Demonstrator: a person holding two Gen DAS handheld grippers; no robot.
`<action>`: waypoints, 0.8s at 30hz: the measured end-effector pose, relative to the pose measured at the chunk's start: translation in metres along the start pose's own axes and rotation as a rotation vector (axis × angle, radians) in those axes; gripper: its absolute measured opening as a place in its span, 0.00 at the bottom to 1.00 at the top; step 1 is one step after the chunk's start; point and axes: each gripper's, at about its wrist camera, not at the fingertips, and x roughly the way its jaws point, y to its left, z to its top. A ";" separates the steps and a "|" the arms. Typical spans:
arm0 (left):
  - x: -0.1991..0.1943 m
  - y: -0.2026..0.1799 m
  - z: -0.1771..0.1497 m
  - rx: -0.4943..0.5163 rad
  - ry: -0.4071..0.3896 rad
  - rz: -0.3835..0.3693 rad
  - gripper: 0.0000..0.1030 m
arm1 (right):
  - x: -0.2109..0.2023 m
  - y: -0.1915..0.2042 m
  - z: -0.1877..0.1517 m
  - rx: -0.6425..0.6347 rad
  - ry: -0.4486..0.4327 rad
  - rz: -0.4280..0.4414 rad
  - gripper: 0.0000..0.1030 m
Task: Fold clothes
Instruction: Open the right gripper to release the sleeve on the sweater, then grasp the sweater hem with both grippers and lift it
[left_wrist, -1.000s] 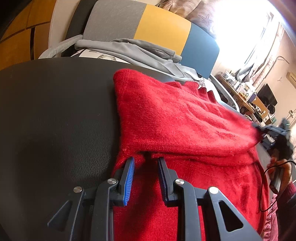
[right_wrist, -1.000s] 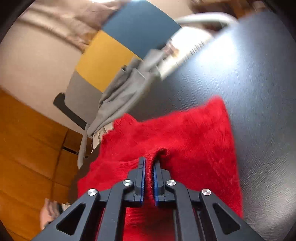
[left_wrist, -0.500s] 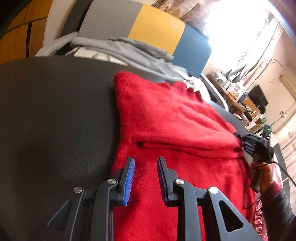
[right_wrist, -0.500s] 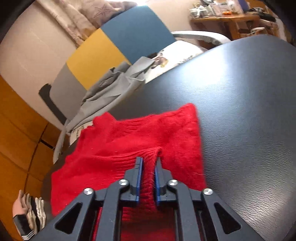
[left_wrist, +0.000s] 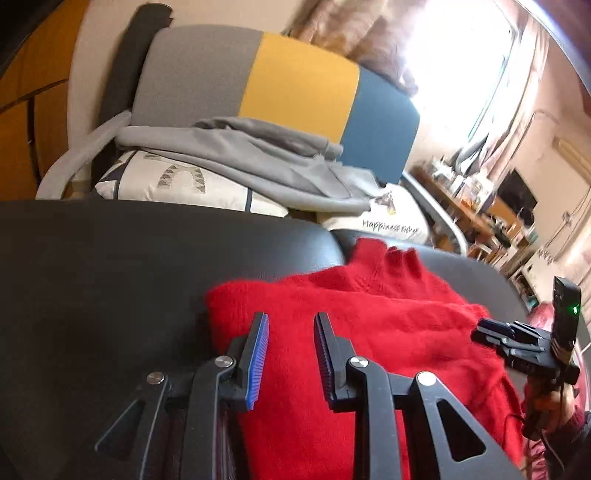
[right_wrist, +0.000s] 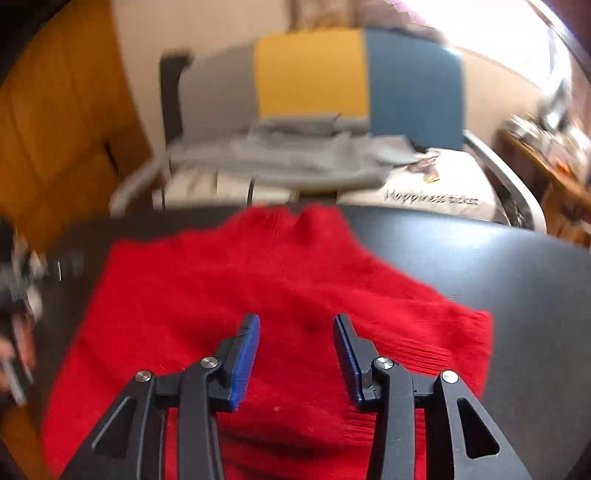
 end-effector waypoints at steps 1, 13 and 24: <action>0.011 0.002 0.001 0.008 0.018 0.005 0.24 | 0.009 0.004 0.000 -0.014 0.023 -0.012 0.41; 0.052 0.013 -0.023 0.078 0.080 0.049 0.27 | 0.019 -0.028 -0.054 0.095 -0.001 -0.041 0.43; -0.009 -0.019 -0.016 0.076 -0.016 0.029 0.28 | 0.014 -0.023 -0.034 0.115 0.013 -0.022 0.56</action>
